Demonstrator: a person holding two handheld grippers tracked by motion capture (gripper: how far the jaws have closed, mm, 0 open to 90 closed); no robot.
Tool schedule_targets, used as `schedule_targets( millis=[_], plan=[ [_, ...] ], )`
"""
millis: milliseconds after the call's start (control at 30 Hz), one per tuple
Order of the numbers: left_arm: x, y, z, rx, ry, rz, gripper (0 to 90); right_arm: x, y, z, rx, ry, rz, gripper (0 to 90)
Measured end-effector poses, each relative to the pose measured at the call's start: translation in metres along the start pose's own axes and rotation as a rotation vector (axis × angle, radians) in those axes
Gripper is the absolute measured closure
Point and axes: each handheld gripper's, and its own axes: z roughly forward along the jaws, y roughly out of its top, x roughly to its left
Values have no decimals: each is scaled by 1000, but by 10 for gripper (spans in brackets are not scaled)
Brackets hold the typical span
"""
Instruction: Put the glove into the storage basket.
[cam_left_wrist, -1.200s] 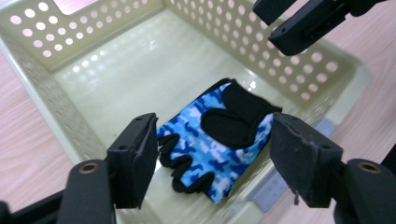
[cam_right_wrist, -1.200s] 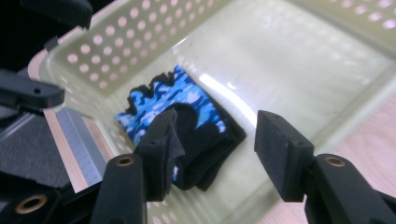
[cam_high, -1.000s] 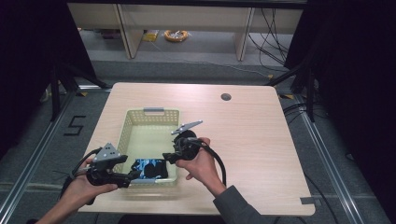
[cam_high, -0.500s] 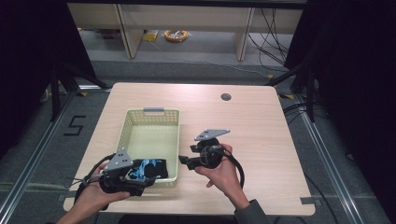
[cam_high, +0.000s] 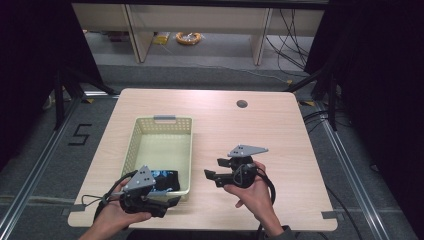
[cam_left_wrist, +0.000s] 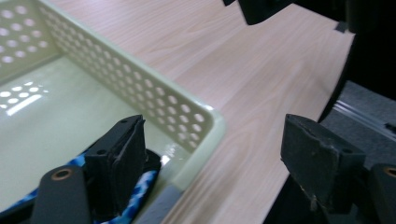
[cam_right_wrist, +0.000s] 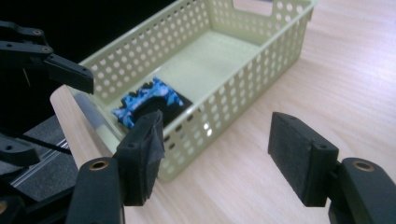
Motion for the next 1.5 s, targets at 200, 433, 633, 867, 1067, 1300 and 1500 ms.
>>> schedule_targets(
  millis=[200, 433, 633, 867, 1067, 1300, 1500],
  plan=[
    [-5, -2, 6, 18, 10, 53, 220, -9, -12, -6, -1, 8, 8, 365],
    [-11, -6, 7, 6, -11, 27, 221, -10, -17, -16, -15, -8, 58, 357],
    [-17, -8, 8, 3, -30, 30, 223, -17, -25, -24, -23, -25, 36, 343],
    [-28, -15, 12, 22, -25, 63, 223, -21, -36, -29, -18, -22, 79, 330],
    [-35, -17, 16, 31, -63, 87, 224, -21, -43, -31, -30, -16, 67, 299],
    [-36, -25, 19, 41, -73, 79, 216, -18, -48, -31, -27, -12, 71, 210],
    [-36, -30, 20, 43, -88, 88, 207, -13, -54, -31, -10, 8, 57, 193]
  ],
)
